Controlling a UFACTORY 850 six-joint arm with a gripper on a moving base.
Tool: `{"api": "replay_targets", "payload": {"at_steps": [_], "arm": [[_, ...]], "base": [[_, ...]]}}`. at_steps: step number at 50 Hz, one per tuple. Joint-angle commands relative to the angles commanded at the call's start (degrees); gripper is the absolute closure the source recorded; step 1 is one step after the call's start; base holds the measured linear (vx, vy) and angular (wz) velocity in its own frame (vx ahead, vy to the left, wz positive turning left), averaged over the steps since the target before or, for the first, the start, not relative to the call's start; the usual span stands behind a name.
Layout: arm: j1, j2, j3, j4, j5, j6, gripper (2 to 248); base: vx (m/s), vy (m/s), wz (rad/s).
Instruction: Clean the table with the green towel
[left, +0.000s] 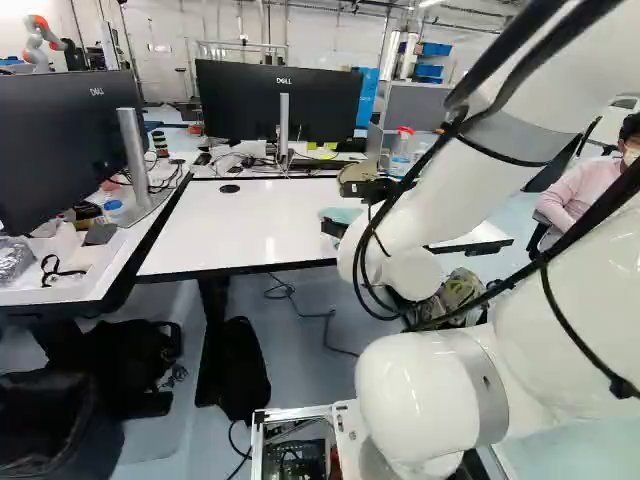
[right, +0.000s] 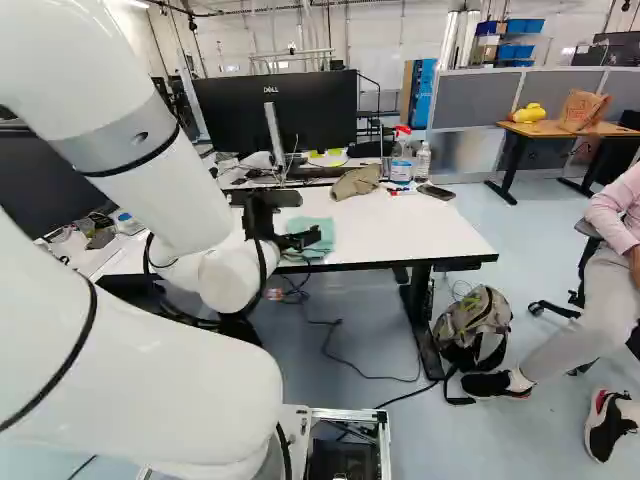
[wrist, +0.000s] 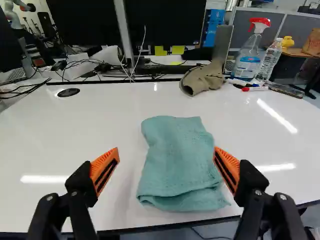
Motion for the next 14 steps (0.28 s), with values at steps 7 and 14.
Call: {"api": "replay_targets", "payload": {"at_steps": [7, 14], "arm": [[0.0, 0.0, 0.0, 0.0, 0.0, 0.0, 3], [0.0, 0.0, 0.0, 0.0, 0.0, 0.0, 3]], "base": [[0.0, 0.0, 0.0], [0.0, 0.0, 0.0]]}}
